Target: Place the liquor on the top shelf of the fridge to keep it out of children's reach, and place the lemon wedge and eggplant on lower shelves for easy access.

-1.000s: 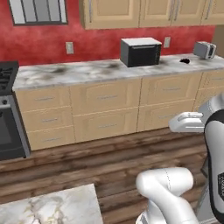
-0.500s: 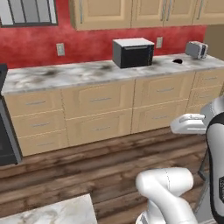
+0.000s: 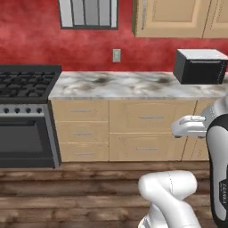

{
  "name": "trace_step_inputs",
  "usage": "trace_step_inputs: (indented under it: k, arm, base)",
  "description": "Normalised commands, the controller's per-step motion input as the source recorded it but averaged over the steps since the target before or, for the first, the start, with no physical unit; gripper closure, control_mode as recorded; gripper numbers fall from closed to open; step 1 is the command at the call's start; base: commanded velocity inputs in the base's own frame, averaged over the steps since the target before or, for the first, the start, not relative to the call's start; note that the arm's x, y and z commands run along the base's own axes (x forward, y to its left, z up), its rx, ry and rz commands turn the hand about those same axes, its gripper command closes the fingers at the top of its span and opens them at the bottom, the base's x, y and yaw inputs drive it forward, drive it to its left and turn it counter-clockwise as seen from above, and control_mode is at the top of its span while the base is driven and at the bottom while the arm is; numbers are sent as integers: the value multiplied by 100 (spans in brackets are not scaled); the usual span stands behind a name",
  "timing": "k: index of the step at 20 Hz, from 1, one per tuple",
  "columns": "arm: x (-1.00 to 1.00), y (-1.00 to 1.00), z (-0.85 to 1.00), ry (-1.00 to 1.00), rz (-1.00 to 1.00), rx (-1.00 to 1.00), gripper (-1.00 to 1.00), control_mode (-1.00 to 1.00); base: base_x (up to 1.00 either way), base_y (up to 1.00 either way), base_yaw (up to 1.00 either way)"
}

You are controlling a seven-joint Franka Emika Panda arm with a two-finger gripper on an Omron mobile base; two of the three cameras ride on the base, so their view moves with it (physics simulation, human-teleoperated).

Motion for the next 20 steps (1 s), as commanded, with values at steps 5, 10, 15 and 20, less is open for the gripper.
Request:
trace_step_inputs:
  k: [5,10,15,20]
  arm:
    - [0,0,0,0,0,0,-100,100]
    - [0,0,0,0,0,0,-100,100]
    - [0,0,0,0,0,0,-100,100]
    - [0,0,0,0,0,0,-100,100]
  base:
    - [84,-7,-1]
    - [65,-1,-53]
    - [41,0,-65]
    - [42,-3,-65]
